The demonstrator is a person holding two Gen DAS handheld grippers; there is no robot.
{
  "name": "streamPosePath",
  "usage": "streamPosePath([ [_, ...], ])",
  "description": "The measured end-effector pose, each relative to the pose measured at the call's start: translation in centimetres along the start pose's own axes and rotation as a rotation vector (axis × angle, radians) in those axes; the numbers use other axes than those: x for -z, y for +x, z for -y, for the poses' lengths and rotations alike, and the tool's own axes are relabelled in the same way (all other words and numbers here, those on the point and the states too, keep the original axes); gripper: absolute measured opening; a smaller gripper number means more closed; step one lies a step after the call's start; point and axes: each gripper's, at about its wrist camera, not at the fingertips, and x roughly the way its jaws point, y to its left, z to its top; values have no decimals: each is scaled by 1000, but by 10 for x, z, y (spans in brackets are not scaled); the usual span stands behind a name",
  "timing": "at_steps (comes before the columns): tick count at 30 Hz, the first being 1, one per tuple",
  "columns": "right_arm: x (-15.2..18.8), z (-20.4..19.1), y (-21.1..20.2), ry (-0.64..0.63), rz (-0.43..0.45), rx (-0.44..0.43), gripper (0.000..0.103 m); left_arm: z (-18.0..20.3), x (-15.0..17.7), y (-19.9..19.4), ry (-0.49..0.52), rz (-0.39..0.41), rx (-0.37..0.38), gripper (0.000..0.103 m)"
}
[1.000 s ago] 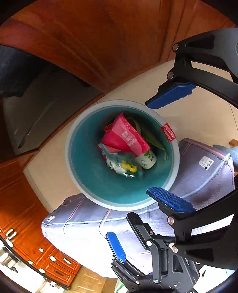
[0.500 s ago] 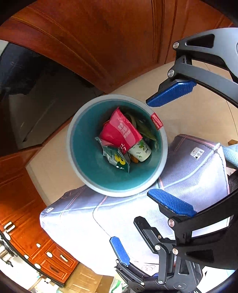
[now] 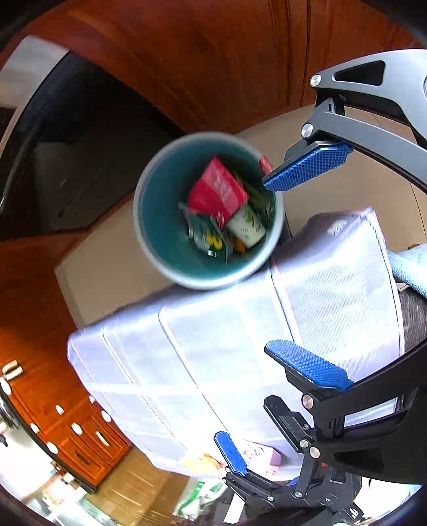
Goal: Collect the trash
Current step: 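Move both open tools back over the table toward the pink box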
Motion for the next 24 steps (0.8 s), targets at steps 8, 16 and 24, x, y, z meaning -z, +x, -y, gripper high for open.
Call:
streamPosePath([
  [8, -1, -77, 3, -91, -20, -43, 88, -70, 54, -46, -106, 24, -51, 96],
  [16, -2, -168, 17, -223, -59, -69, 88, -140, 100, -90, -209, 64, -127, 97],
  [24, -13, -249, 31, -315, -51, -141, 88, -204, 135, -117, -308, 89, -174, 99],
])
